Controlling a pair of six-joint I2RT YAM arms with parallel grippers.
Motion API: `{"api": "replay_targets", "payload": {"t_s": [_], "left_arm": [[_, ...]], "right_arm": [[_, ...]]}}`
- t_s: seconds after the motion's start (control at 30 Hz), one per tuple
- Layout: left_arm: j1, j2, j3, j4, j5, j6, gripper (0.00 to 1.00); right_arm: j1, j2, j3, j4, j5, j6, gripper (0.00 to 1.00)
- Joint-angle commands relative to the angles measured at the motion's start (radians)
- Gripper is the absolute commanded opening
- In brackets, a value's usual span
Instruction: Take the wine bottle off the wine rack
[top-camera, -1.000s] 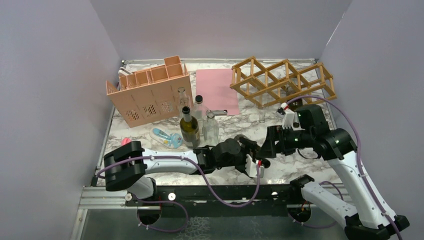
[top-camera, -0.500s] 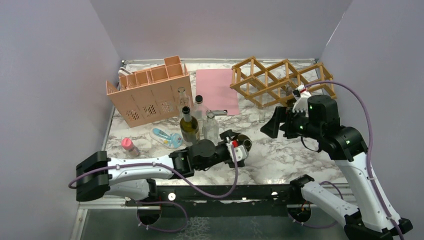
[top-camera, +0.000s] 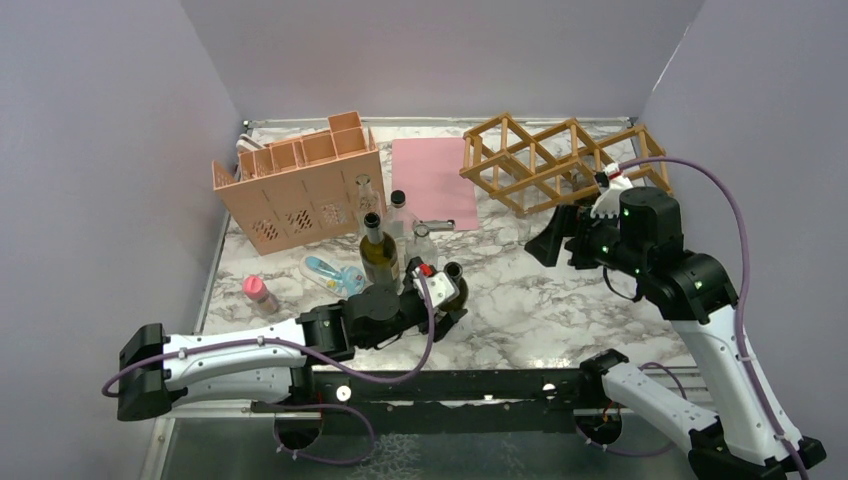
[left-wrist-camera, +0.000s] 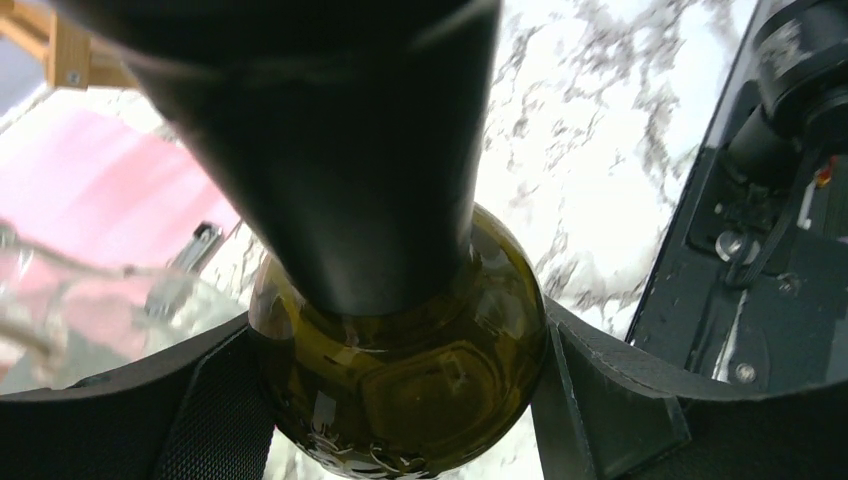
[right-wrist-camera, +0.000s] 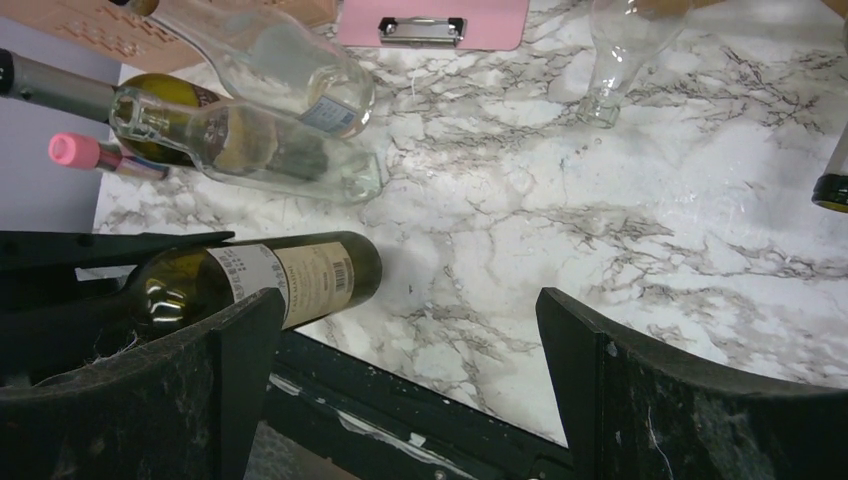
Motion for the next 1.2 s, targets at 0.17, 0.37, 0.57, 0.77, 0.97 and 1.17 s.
{"api": "replay_targets", "payload": {"t_s": [0.17, 0.37, 0.57, 0.77, 0.97, 1.17], "left_arm": [[0.049, -0.119, -0.035, -0.08, -0.213, -0.116, 0.38], [0.113, -0.202, -0.071, -0.138, -0.307, -0.215, 0.38], [0.21, -0.237, -0.1, -0.134, -0.302, -0.273, 0.42], [0.271, -0.206, -0.123, -0.127, -0.237, -0.352, 0.46], [0.271, -0.206, -0.124, -0.128, -0.218, -0.337, 0.47], [0.271, -0.188, -0.115, -0.124, -0.142, -0.309, 0.49]], "right_arm": [[0.002, 0.023, -0.001, 0.078, -0.012, 0.02, 1.0], [0.002, 0.029, -0.019, 0.086, -0.021, 0.022, 1.0], [0.002, 0.038, -0.025, 0.092, -0.025, 0.027, 1.0], [0.002, 0.047, -0.021, 0.094, -0.032, 0.03, 1.0], [0.002, 0.049, -0.032, 0.099, -0.034, 0.029, 1.0], [0.002, 0.057, -0.04, 0.109, -0.04, 0.027, 1.0]]}}
